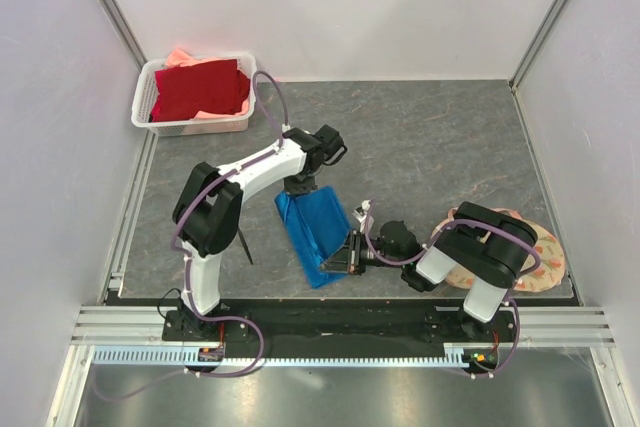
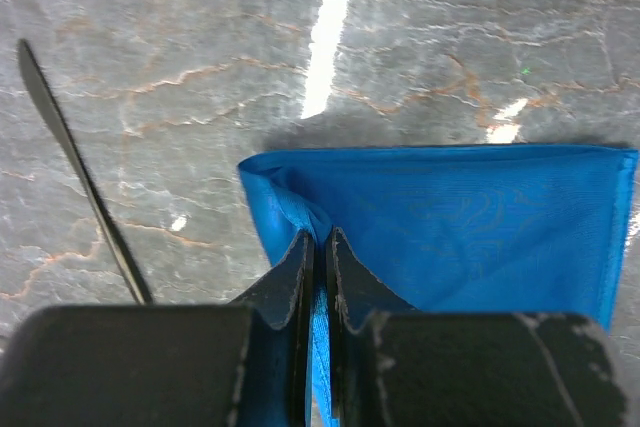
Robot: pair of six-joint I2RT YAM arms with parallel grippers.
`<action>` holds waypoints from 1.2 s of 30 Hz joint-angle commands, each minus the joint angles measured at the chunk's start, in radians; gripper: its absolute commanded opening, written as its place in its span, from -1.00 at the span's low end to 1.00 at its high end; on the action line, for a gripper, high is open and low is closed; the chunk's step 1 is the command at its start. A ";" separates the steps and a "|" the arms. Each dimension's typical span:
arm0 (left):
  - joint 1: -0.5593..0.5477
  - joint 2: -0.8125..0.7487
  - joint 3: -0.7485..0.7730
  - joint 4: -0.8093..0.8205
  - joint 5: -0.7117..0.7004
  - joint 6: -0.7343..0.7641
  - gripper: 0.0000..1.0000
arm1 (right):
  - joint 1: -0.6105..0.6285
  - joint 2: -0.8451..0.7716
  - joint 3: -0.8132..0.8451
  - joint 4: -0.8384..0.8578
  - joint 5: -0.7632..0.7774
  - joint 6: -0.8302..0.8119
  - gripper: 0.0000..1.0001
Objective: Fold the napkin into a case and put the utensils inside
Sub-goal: Fold the lower triangle-folded napkin at the center of the board.
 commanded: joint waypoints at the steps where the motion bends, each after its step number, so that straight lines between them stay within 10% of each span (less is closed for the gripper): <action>1: 0.002 0.019 0.075 0.072 -0.160 -0.066 -0.96 | 0.011 0.027 -0.067 0.039 -0.165 -0.008 -1.00; 16: -0.050 0.042 0.017 0.133 -0.124 -0.008 -0.93 | -0.014 0.043 -0.083 -0.033 -0.149 -0.034 -0.45; 28: -0.056 -0.093 -0.088 0.265 0.052 0.128 -0.21 | -0.046 -0.401 0.099 -1.015 0.078 -0.454 0.21; 36: -0.053 -0.274 -0.128 0.284 0.253 0.231 0.34 | -0.204 -0.428 0.263 -1.190 0.062 -0.598 0.43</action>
